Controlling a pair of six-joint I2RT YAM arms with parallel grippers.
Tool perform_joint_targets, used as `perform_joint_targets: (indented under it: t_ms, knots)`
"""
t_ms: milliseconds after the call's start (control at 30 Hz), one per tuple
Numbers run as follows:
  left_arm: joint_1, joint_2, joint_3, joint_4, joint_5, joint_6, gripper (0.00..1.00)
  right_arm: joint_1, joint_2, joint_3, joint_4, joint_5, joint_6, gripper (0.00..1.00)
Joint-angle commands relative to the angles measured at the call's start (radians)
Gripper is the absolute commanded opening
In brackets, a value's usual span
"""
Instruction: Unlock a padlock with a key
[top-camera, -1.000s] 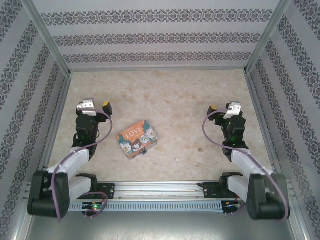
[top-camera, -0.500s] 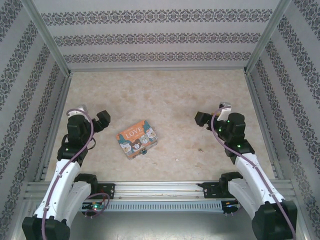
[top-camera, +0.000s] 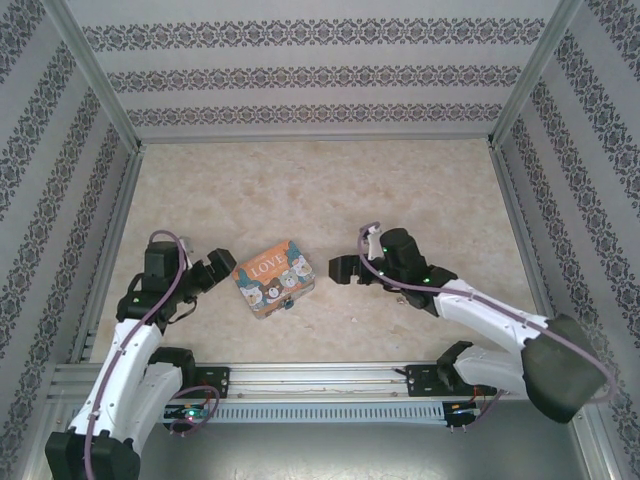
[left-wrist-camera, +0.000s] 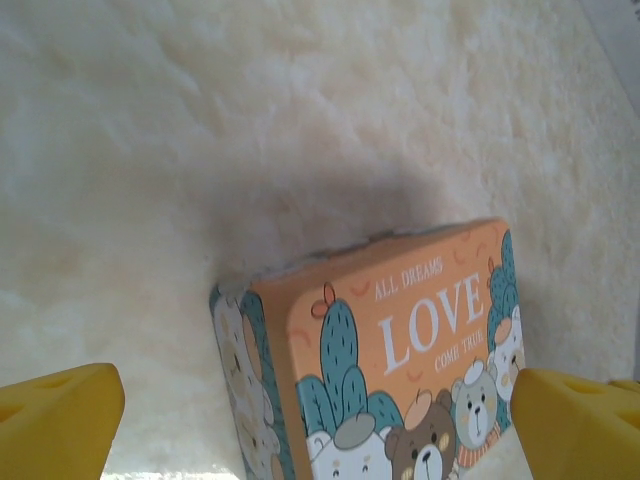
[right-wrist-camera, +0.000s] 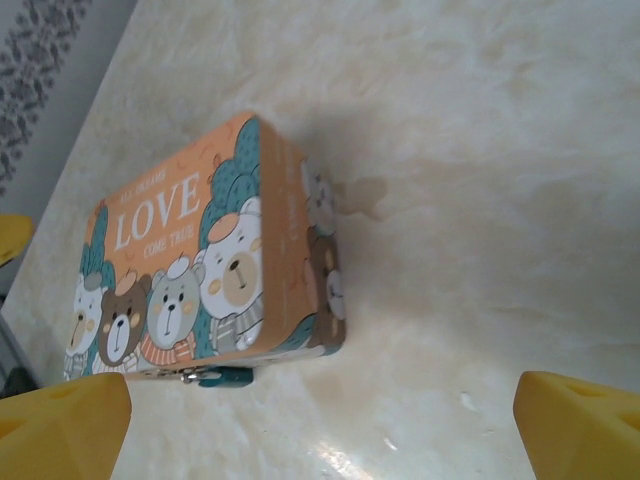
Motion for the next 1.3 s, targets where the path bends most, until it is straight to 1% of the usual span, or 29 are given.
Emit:
perform_joint_targets:
  t_ms: [0,133,233,400,533,800,1033,1133,1200,1267]
  knots:
    - [-0.001,-0.008,-0.034,-0.024,0.100,-0.060,0.99,0.039,0.063,0.062,0.036,0.016,0.007,0.99]
    - [-0.026,0.002,-0.068,0.019,0.136,-0.096,0.99,0.072,0.152,0.107,0.059,0.001,0.007,0.98]
    - [-0.063,0.026,-0.090,0.082,0.154,-0.137,0.99,0.094,0.218,0.140,0.070,-0.007,0.007,0.99]
    - [-0.163,0.100,-0.088,0.172,0.118,-0.165,0.99,0.120,0.302,0.184,0.089,-0.020,0.011,0.98]
    - [-0.214,0.165,-0.085,0.255,0.113,-0.186,0.99,0.130,0.345,0.213,0.088,-0.045,0.012,0.98]
    - [-0.259,0.229,-0.055,0.317,0.097,-0.193,0.99,0.141,0.380,0.232,0.095,-0.063,0.016,0.98]
    - [-0.294,0.308,-0.023,0.398,0.099,-0.198,0.99,0.135,0.386,0.235,0.100,-0.088,0.017,0.93]
    - [-0.307,0.364,0.006,0.435,0.100,-0.187,0.99,0.123,0.383,0.232,0.106,-0.100,0.024,0.89]
    - [-0.313,0.409,0.028,0.468,0.106,-0.181,0.99,0.108,0.376,0.225,0.108,-0.110,0.031,0.84]
    - [-0.318,0.458,0.047,0.514,0.120,-0.179,0.99,0.092,0.367,0.217,0.109,-0.119,0.035,0.81]
